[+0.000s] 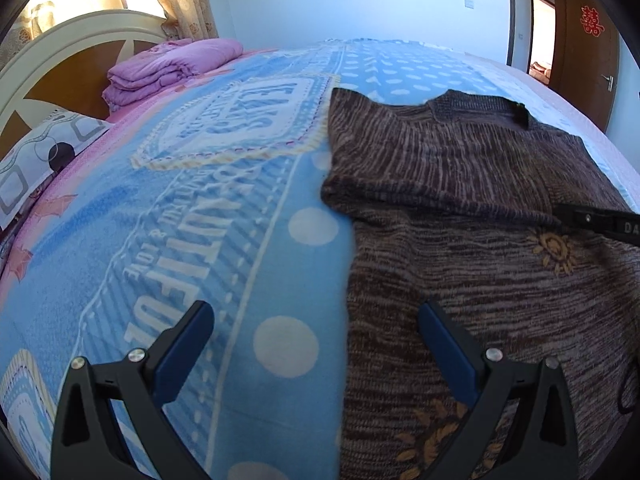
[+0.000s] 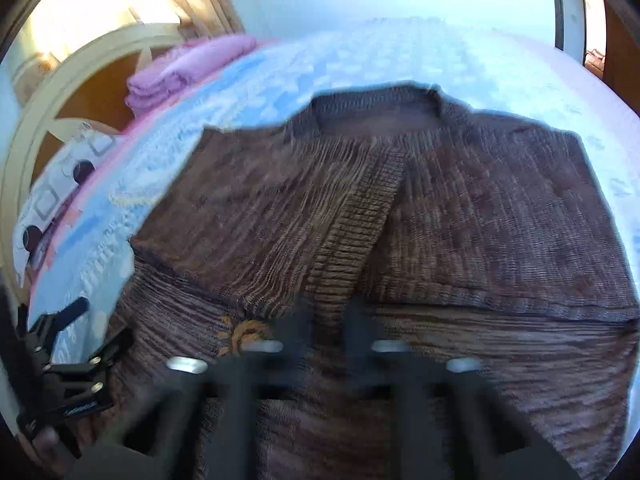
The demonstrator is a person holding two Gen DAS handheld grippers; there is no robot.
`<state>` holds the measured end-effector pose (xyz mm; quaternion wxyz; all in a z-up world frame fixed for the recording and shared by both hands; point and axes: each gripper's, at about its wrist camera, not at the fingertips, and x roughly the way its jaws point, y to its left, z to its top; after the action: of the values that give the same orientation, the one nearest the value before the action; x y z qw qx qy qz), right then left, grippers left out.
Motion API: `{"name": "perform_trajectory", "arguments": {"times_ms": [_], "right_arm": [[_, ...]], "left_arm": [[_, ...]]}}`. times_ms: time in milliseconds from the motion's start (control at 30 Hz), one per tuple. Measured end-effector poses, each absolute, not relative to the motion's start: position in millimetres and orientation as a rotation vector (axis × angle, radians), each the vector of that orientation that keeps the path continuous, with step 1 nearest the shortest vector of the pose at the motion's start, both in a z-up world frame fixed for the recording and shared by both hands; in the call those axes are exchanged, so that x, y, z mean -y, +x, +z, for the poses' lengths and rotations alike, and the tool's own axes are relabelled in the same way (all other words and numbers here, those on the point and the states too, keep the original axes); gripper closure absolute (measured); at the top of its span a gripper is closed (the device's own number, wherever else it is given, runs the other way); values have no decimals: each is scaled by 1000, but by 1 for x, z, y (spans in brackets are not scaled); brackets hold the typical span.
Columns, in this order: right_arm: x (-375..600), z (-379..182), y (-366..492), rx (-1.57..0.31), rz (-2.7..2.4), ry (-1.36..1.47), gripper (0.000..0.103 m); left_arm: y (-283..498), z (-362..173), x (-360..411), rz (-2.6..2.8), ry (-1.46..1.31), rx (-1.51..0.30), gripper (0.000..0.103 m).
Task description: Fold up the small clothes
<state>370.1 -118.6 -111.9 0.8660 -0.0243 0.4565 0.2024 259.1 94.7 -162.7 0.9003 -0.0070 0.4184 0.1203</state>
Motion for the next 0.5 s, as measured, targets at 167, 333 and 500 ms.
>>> {"name": "perform_trajectory", "arguments": {"times_ms": [167,333,500], "right_arm": [[136,-102,359,-926,423,-82,88],[190,-87,352,-862,323,-74,86],[221,-93,347,-840,255,44,71]], "left_arm": [[251,-161,-109,272,-67,-856,0],[260,-152,-111,251,-72,-834,0],[310,-159,-96,265,80,-892,0]]}}
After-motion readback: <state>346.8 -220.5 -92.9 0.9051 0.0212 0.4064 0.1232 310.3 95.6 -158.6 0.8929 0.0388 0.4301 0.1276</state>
